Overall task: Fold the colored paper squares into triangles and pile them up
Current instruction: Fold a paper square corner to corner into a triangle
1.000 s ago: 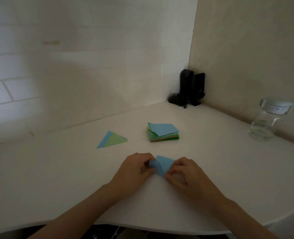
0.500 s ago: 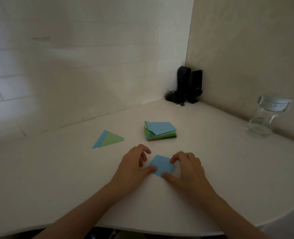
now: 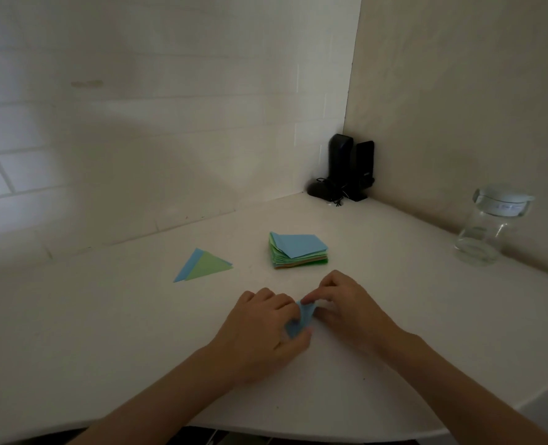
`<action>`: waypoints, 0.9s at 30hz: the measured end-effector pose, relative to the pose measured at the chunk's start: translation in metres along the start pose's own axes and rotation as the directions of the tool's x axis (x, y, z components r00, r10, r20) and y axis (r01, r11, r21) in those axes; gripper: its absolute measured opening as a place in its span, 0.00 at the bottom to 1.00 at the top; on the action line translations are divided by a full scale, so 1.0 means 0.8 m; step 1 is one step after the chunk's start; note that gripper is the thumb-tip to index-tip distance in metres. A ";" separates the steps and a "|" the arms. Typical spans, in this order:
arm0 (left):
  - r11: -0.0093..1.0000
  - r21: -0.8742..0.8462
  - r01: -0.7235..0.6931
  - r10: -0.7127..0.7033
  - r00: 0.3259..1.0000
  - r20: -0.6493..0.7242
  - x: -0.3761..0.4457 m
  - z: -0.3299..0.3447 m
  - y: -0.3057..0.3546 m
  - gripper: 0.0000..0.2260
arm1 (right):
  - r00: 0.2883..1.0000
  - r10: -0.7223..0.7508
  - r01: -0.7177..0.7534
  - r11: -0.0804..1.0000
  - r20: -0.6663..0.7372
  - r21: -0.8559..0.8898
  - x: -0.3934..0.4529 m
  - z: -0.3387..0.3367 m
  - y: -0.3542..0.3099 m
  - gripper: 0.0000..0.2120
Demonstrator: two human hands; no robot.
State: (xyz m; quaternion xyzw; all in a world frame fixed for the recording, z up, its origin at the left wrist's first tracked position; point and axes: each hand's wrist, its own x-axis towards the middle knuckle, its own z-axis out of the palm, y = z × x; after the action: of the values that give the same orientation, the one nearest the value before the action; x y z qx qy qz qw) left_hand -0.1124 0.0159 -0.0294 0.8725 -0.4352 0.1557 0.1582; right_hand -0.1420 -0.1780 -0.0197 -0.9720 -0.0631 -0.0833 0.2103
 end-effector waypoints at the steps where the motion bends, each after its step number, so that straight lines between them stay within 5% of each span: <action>1: 0.999 0.035 0.023 -0.023 1.000 0.003 -0.001 -0.002 0.001 0.23 | 1.000 0.005 -0.005 0.999 0.011 -0.042 0.003 -0.001 0.000 0.10; 5: 0.996 0.056 0.075 -0.075 0.997 -0.005 -0.007 -0.002 -0.008 0.24 | 0.999 0.044 -0.044 0.999 0.013 -0.024 -0.001 -0.005 -0.005 0.09; 13: 0.885 -0.249 0.393 -0.409 0.913 -0.011 -0.016 -0.001 -0.024 0.06 | 0.990 0.144 -0.142 0.982 -0.006 0.123 -0.018 0.010 -0.015 0.08; 20: 0.907 -0.093 0.410 -0.417 0.906 -0.069 -0.014 0.012 -0.010 0.19 | 0.966 0.241 -0.230 0.966 -0.092 0.120 -0.022 0.019 -0.029 0.12; 27: 0.867 -0.147 0.476 -0.474 0.879 0.056 -0.013 0.000 -0.018 0.09 | 0.966 0.257 -0.250 0.950 -0.014 0.184 -0.019 0.013 -0.020 0.14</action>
State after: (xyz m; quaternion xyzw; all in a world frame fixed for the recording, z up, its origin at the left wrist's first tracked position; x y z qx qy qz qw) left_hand -0.1065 0.0318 -0.0355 0.9390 -0.2196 0.0695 0.2555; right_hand -0.1576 -0.1607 -0.0252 -0.9472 0.0590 -0.0680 0.3079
